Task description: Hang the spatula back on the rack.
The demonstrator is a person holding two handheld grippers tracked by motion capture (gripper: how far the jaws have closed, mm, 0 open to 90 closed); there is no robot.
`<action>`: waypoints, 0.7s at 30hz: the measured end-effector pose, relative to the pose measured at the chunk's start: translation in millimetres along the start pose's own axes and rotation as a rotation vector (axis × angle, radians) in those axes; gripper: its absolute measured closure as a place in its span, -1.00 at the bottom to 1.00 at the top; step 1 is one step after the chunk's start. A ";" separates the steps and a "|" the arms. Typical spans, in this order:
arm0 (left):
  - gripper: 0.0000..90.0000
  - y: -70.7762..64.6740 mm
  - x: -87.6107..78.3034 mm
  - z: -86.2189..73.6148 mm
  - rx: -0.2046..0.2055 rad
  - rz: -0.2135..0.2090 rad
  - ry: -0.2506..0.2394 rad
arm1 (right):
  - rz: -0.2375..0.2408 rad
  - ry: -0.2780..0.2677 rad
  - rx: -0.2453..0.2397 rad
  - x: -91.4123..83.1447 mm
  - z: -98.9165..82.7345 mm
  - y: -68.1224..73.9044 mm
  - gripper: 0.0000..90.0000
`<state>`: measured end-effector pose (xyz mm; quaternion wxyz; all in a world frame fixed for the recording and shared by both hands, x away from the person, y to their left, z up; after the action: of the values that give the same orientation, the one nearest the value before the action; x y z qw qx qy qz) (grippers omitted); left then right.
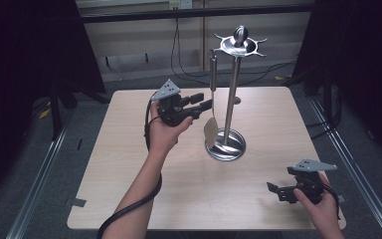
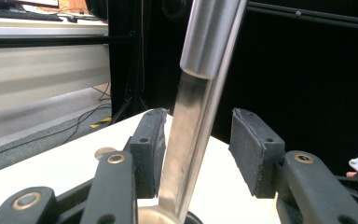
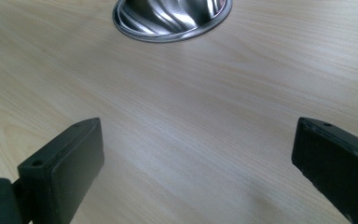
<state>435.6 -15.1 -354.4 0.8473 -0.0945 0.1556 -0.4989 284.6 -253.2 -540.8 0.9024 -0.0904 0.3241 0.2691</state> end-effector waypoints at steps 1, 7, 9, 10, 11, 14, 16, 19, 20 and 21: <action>0.19 0.4 -0.7 -1.1 0.010 0.001 0.006 | 0.000 0.004 0.002 0.0 -0.7 -0.1 -0.95; 0.05 1.5 -4.0 -5.2 0.007 0.001 0.014 | 0.000 0.001 0.008 -0.2 -1.2 -0.7 -0.95; 0.02 1.8 -5.7 -6.1 0.007 0.009 0.008 | -0.003 -0.003 0.007 0.0 -0.2 -0.8 -0.95; -0.02 2.5 -7.4 -7.0 0.010 0.017 0.014 | -0.002 -0.003 0.006 0.2 0.2 -0.5 -0.95; -0.05 2.1 -8.2 -6.8 0.008 0.015 0.002 | -0.001 -0.001 -0.003 0.5 0.4 -0.4 -0.95; -0.16 3.6 -12.3 -8.9 0.013 0.028 -0.002 | 0.001 -0.003 -0.006 1.6 2.1 0.8 -0.95; -0.24 4.9 -14.9 -10.6 0.013 0.034 -0.004 | 0.003 -0.003 -0.007 2.1 2.3 1.6 -0.95; -0.27 7.0 -18.1 -12.9 0.013 0.042 -0.007 | 0.005 0.005 -0.008 2.2 0.0 2.3 -0.95; -0.31 7.2 -19.4 -13.3 0.009 0.036 -0.014 | 0.006 0.005 -0.009 2.1 -0.2 2.2 -0.95; -0.33 7.8 -20.3 -14.0 0.010 0.038 -0.013 | 0.004 0.003 -0.005 1.6 -0.2 1.5 -0.95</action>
<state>427.7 6.4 -366.5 0.8580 -0.0907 0.1495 -0.4829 284.7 -251.3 -541.9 0.9012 -0.0925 0.3250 0.2714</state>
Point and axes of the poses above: each handheld gripper's, and its own axes: x roughly forward along the jaws, z roughly out of its top, y roughly to its left, the point moved 10 cm from there along x, roughly forward along the jaws, and after that the axes turned 8 degrees about -x, right-handed, at the moved point
